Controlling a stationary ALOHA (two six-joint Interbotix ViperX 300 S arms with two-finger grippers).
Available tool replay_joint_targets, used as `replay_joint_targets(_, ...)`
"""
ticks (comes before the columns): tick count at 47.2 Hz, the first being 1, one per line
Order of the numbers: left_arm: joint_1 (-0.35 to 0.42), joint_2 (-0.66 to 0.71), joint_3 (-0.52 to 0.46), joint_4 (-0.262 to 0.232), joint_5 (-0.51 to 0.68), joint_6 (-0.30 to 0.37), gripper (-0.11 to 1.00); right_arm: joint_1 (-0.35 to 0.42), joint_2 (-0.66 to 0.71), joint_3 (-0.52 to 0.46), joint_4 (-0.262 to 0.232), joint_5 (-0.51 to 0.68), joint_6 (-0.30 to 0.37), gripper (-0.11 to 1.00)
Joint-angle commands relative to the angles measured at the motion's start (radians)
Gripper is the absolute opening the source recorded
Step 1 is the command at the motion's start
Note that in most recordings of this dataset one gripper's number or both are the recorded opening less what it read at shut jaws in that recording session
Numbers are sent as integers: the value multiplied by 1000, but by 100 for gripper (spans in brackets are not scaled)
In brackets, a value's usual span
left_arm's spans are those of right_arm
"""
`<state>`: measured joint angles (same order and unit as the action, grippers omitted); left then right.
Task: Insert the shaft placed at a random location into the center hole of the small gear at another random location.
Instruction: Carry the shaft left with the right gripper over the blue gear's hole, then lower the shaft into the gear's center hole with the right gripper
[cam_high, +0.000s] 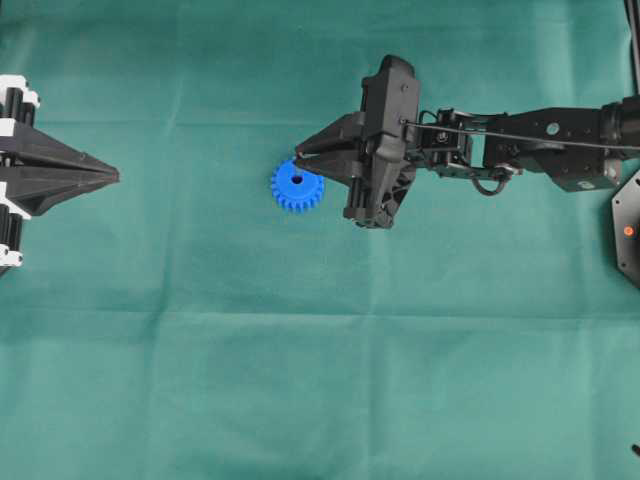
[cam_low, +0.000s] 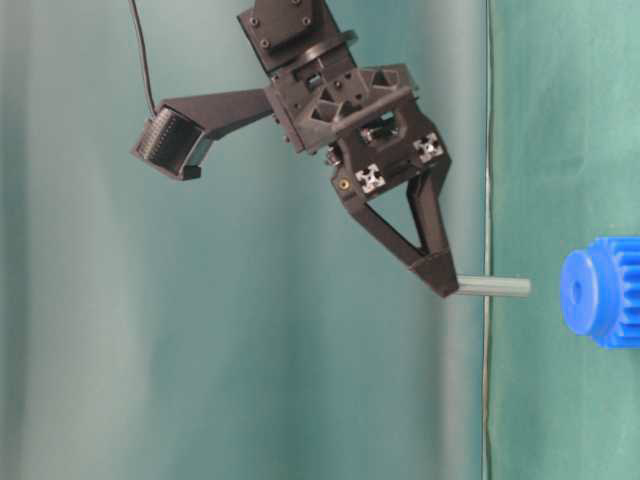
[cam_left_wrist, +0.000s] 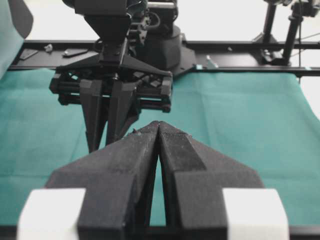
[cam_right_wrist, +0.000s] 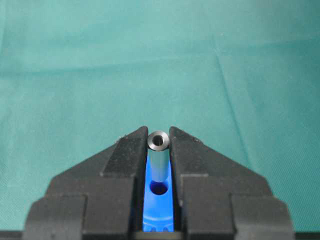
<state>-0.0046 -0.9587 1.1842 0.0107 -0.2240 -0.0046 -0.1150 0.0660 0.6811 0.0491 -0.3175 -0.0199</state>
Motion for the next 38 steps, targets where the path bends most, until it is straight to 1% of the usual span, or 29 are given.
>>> replay_joint_targets(1,-3,8,-20,3,-5,-2,0,3,-5,-26,-2,-6,-14,13)
replay_joint_targets(19,-2,8,-18,2,-6,-2,0,3,67,-28,6,-52,-9,13)
replay_joint_targets(38,-2,8,-20,3,-6,-2,0,3,72,-26,6,-52,-9,13)
